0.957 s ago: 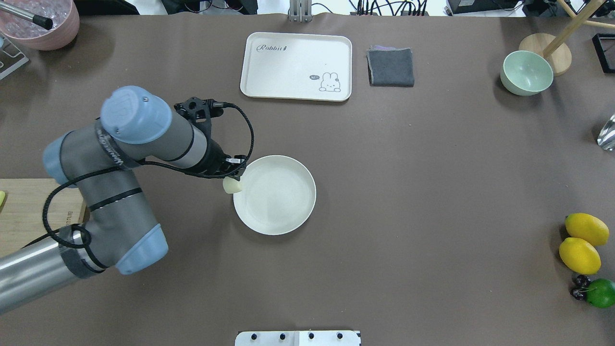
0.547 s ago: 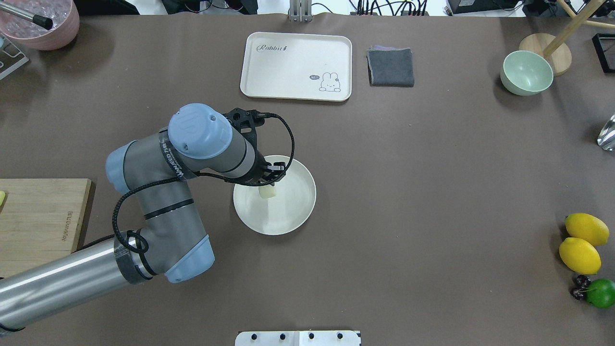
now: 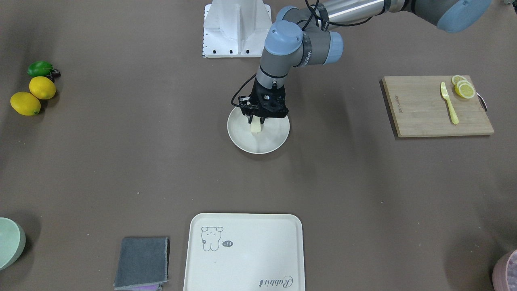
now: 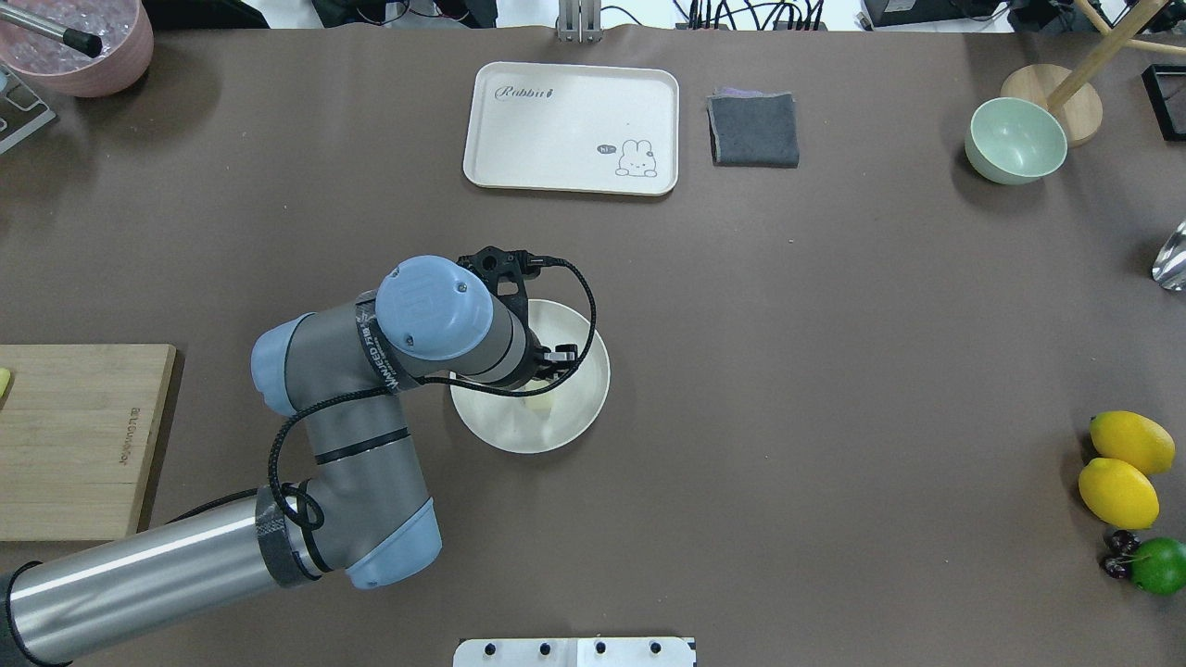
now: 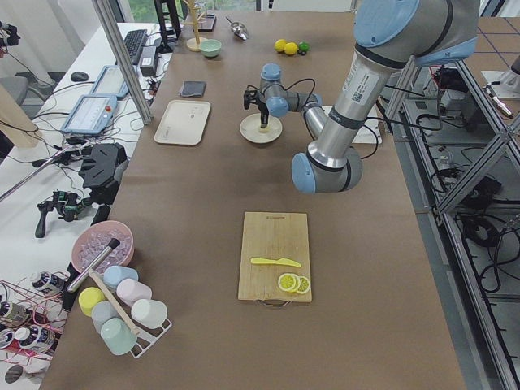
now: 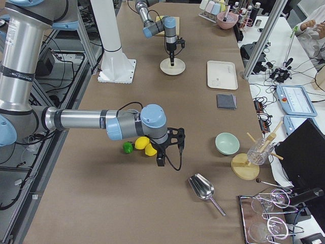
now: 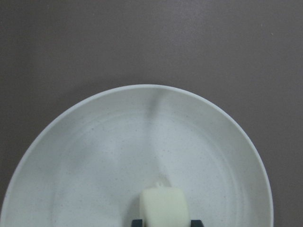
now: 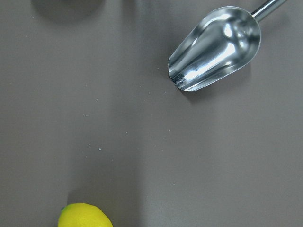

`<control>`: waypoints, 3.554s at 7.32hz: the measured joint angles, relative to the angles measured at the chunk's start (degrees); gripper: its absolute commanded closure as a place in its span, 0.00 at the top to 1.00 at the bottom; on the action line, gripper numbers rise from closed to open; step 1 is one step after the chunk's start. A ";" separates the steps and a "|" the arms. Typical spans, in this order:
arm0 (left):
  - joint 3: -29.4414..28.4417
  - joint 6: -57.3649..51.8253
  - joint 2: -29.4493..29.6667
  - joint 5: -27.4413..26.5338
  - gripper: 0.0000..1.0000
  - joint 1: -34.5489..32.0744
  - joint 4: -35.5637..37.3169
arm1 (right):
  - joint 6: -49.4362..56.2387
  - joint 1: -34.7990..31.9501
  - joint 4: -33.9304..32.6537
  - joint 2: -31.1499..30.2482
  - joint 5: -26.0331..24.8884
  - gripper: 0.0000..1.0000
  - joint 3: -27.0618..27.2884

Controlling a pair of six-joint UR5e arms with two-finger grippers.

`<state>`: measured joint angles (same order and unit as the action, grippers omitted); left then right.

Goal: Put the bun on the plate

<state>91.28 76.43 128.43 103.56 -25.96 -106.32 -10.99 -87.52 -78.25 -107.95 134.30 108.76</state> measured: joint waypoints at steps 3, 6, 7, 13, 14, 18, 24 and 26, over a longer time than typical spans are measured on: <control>4.46 -0.08 -0.68 0.52 0.97 -2.83 1.92 | 0.00 0.06 0.40 -0.17 -0.02 1.00 -0.44; 16.83 -7.65 -4.76 5.01 0.97 -10.48 17.78 | -0.05 0.07 0.62 -0.65 -0.08 1.00 -0.81; 20.22 -12.76 -5.97 6.17 0.97 -13.67 23.65 | -0.08 0.07 0.64 -0.73 -0.09 1.00 -0.82; 20.87 -69.06 -24.01 15.10 0.97 -44.52 34.11 | 0.00 0.07 0.61 -0.77 -0.09 1.00 -2.15; 17.57 -79.02 -26.86 15.42 0.97 -49.01 33.76 | 0.00 0.07 0.62 -0.77 -0.09 1.00 -2.40; 9.39 -90.40 -43.42 25.65 0.97 -61.80 18.64 | 0.00 0.07 0.58 -0.77 -0.09 1.00 -2.99; 9.21 -81.63 -48.84 26.59 0.97 -63.94 9.45 | 0.00 0.07 0.70 -0.72 -0.17 1.00 -3.05; 7.37 -81.56 -49.19 26.28 0.97 -63.93 8.10 | 0.00 0.07 0.73 -0.69 -0.12 1.00 -3.01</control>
<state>98.65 -5.13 79.24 129.84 -89.89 -98.23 -10.99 -87.45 -77.52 -108.64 134.18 105.75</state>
